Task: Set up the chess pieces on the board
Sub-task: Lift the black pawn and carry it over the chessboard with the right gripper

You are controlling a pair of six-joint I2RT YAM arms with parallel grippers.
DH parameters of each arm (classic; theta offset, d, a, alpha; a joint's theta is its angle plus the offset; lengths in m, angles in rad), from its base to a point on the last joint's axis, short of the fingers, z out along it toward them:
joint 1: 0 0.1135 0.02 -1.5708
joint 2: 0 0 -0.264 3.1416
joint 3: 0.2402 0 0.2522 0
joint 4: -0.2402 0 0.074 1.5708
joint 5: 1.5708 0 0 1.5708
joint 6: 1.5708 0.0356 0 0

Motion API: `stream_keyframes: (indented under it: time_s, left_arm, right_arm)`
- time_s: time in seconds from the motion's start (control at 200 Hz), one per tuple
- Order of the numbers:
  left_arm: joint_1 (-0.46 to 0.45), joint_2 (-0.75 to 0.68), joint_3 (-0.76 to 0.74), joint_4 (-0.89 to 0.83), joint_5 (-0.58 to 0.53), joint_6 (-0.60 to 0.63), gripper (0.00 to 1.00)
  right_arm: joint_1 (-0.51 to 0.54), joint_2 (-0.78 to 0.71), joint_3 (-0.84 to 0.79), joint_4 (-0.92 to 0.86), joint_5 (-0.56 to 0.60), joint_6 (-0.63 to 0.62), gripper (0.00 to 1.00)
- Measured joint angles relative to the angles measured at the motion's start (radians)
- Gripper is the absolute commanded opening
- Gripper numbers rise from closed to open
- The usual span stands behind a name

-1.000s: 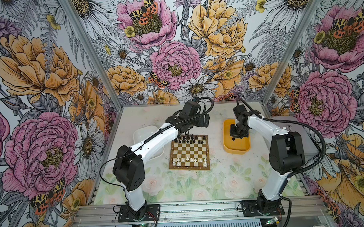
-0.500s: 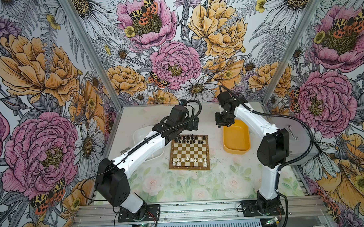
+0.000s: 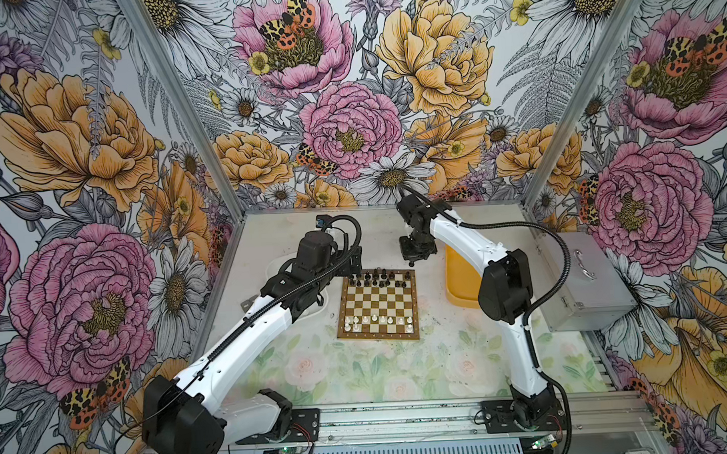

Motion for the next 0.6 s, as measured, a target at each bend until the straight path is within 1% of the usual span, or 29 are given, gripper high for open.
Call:
stream_keyframes:
  time_s: [0.17,0.39,0.6]
  left_arm:
    - [0.037,-0.044,-0.017,0.001,0.001,0.0,0.99]
    - [0.063,-0.048,-0.023,0.0,0.002,0.0,0.99]
    - [0.085,-0.055,-0.034,0.0,0.018,0.001,0.99]
  right_arm:
    - [0.015,0.047,0.046,-0.011,-0.007,0.001,0.0]
    - [0.025,0.101,0.123,-0.024,-0.015,0.008,0.0]
    - [0.038,0.125,0.138,-0.039,-0.015,0.016,0.0]
